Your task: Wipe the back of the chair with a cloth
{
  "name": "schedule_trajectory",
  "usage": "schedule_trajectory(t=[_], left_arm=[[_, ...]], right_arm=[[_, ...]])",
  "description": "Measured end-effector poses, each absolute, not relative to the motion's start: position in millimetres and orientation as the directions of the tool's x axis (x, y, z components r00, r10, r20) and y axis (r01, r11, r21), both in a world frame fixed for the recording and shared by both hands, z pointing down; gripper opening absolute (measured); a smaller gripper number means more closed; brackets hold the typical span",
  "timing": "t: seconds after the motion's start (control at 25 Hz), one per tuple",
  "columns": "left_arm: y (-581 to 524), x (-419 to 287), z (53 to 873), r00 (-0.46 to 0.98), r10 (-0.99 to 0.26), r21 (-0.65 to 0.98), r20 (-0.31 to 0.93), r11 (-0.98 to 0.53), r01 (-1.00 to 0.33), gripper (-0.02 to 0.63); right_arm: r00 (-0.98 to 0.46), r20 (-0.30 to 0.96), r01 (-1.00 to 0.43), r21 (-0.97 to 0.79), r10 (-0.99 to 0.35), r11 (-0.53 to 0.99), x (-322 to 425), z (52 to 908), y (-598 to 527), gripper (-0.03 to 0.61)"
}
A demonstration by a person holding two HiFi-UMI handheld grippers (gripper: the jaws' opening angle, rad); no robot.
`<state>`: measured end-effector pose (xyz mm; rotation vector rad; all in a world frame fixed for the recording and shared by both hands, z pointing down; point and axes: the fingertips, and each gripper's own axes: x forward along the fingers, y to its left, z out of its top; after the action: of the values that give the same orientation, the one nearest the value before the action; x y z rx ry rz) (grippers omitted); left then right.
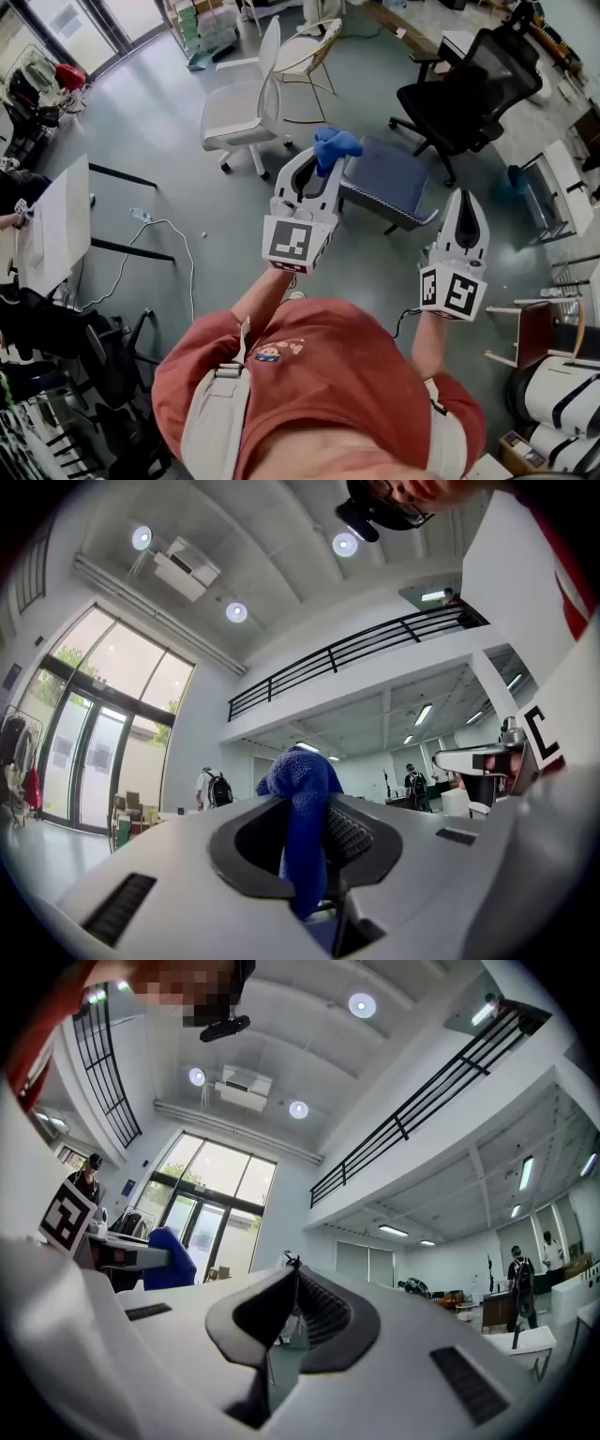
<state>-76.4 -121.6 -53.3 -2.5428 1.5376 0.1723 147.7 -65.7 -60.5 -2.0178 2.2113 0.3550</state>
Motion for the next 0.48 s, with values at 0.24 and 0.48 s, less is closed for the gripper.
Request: schedule_trajectory(t=[0.24,0.48], left_arm=[[-118,-82,-71,0.458,-0.861,-0.084,-0.221,-0.451,-0.889,0.091],[-120,-84,-70,0.456,-0.866,-0.062,-0.206,-0.454,-0.889,0.091]], right_arm=[[-0.109,-0.284,-0.988,0.139,-0.953,0.071,150,-79,-62,0.025],[-0.124,-0.275,-0.984,0.161,-0.954,0.081,144,-78,-61,0.025]])
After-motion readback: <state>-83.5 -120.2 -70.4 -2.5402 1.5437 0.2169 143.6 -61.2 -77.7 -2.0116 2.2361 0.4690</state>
